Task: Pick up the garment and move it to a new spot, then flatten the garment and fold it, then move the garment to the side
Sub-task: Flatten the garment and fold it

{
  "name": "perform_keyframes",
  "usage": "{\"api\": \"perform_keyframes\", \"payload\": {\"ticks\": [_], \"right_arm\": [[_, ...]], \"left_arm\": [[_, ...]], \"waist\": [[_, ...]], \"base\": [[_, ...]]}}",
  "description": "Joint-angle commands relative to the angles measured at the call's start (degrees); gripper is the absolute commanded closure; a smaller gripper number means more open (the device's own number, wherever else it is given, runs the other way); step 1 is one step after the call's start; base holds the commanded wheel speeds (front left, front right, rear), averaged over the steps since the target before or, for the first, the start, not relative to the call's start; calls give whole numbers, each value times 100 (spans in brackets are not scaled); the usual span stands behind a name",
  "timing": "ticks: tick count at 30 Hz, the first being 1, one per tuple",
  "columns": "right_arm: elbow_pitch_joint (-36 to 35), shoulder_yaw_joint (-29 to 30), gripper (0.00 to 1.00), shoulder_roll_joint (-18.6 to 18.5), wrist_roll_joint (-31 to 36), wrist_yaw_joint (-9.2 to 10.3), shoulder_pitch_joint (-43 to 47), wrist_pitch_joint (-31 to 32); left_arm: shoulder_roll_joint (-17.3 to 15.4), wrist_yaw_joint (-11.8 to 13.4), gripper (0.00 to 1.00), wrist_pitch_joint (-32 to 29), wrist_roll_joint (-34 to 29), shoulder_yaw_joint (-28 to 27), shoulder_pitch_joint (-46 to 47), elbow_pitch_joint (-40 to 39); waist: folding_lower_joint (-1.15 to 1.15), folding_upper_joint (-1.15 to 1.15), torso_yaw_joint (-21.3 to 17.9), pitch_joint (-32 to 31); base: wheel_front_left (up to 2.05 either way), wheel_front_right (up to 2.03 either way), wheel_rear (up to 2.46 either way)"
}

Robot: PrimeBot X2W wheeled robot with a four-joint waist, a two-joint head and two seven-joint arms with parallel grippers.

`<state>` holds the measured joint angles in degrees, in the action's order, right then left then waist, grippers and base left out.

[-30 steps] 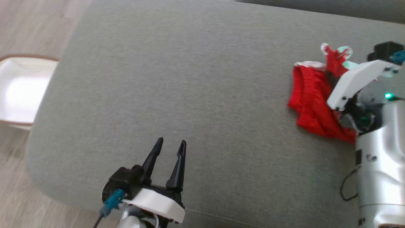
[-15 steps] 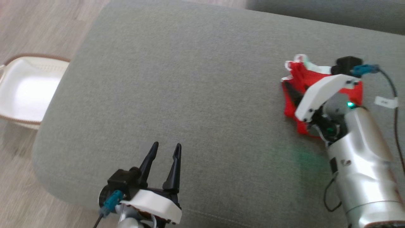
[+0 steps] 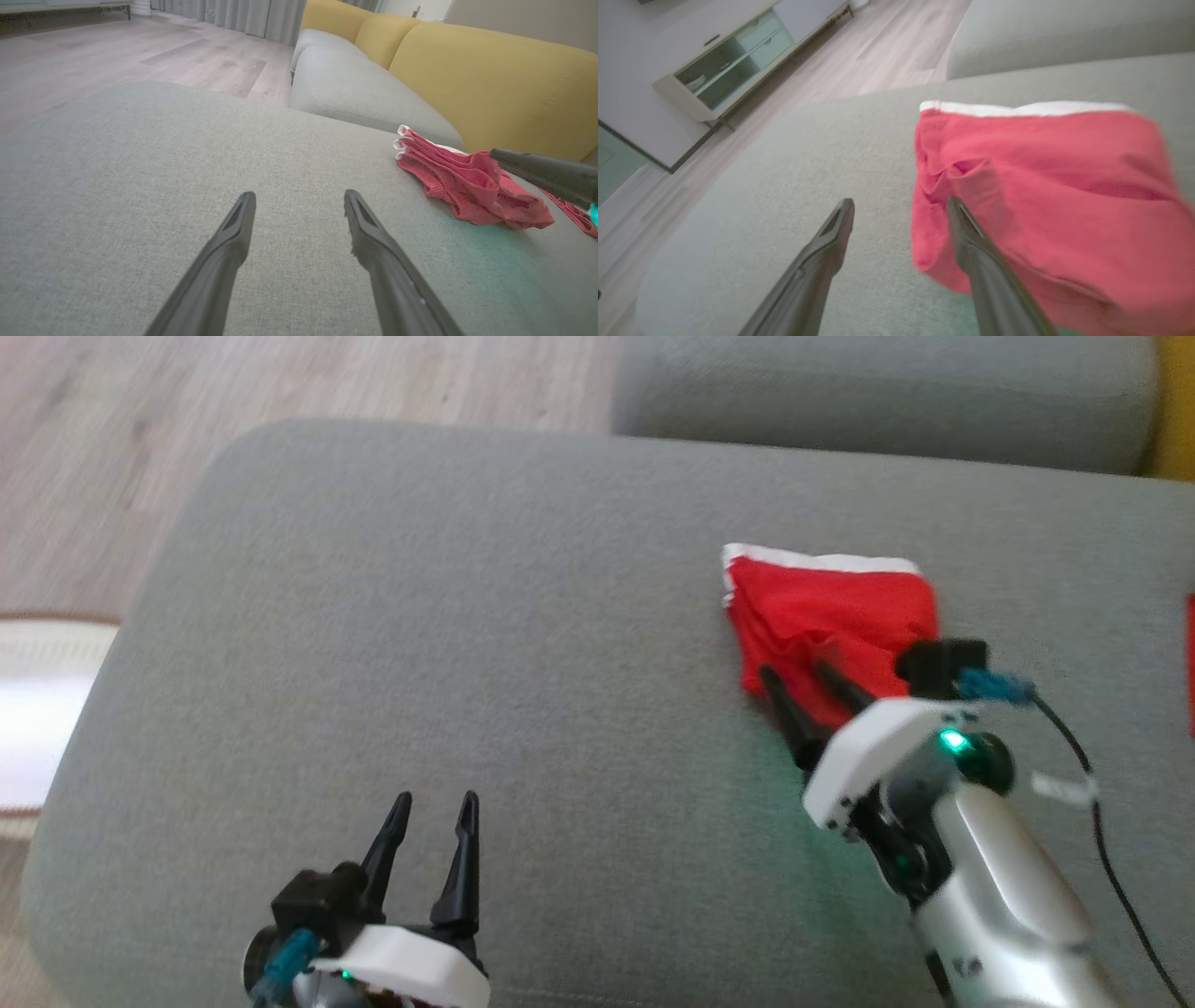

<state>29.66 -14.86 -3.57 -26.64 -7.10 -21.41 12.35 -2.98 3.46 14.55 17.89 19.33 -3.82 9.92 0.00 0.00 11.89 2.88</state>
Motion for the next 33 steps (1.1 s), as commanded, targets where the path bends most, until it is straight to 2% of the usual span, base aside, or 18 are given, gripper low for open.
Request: {"api": "perform_keyframes", "payload": {"ticks": [1,6,7,15,22,29,30,31,33], "right_arm": [[-372,10,0,-26,231,-39,-3,-283],[-929,445,0,-229,955,-39,714,-1164],[-929,445,0,-229,955,-39,714,-1164],[-1306,1387,0,-299,1760,-39,1708,-2359],[-1386,1874,0,-211,2103,-39,2332,-2682],[-1360,1921,0,-152,2145,-39,2368,-2722],[-1347,1883,8,-156,2114,-39,2311,-2722],[-1313,1833,100,-171,2064,-39,2232,-2710],[-1206,1671,100,-238,1970,-39,1999,-2583]], "left_arm": [[10,-46,0,45,-69,-236,98,-186],[10,-98,0,45,-204,-381,-67,-276],[10,-98,0,45,-204,-381,-67,-276],[10,-158,0,45,-434,-684,-261,-439],[10,-211,0,45,-613,-911,-406,-510],[10,-244,0,45,-663,-973,-457,-553],[10,-243,0,45,-660,-963,-447,-559],[10,-240,0,45,-656,-951,-433,-564],[10,-236,0,45,-642,-921,-391,-580]], "waist": [[0,0,-190,-199],[0,0,-319,-369],[0,0,-319,-369],[0,0,-399,-539],[0,0,-442,-609],[0,0,-437,-560],[0,0,-419,-541],[0,0,-401,-523],[0,0,-352,-451]], "base": [[0,0,0],[0,0,0],[0,0,0],[0,0,0],[0,0,0],[0,0,0],[0,0,0],[0,0,0],[0,0,0]]}}
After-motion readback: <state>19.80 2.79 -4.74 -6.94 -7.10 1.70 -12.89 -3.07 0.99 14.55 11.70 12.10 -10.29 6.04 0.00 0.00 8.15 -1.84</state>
